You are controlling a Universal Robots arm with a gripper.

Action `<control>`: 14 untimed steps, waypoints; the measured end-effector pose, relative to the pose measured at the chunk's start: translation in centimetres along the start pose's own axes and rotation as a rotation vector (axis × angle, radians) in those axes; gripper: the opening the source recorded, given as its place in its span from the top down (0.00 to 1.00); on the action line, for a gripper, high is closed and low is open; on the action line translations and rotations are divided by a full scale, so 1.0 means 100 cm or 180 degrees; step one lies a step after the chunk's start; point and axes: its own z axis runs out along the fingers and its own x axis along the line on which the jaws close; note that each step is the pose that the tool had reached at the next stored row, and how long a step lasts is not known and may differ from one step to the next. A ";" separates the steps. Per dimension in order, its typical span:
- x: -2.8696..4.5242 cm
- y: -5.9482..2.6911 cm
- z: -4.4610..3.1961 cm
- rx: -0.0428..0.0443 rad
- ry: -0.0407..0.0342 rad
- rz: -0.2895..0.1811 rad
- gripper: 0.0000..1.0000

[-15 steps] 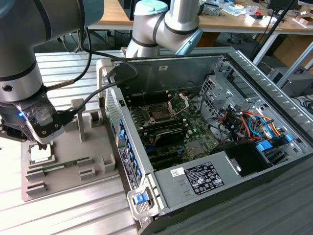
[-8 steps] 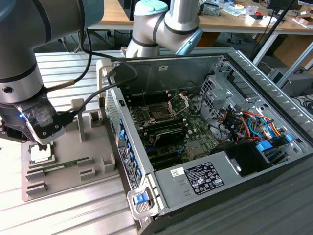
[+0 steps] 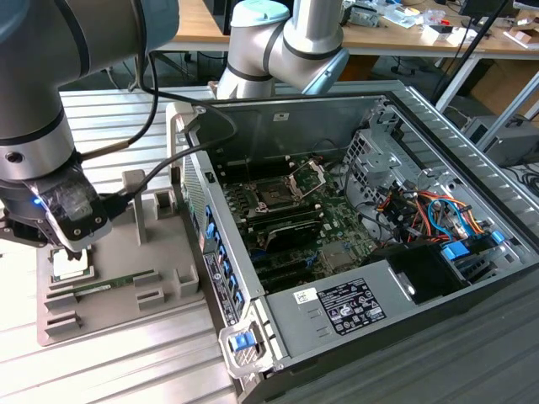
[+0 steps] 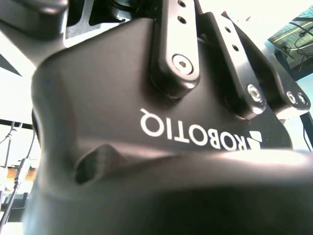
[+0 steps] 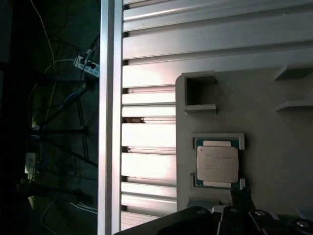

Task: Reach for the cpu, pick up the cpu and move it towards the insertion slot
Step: 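Pick up the cpu and move it towards the insertion slot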

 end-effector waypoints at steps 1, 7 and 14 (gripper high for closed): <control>0.0000 -0.0001 0.0001 0.0000 0.0000 0.0000 0.90; 0.0000 -0.0006 0.0010 0.0000 0.0000 0.0000 0.90; 0.0000 -0.0016 0.0026 0.0000 0.0000 0.0000 0.90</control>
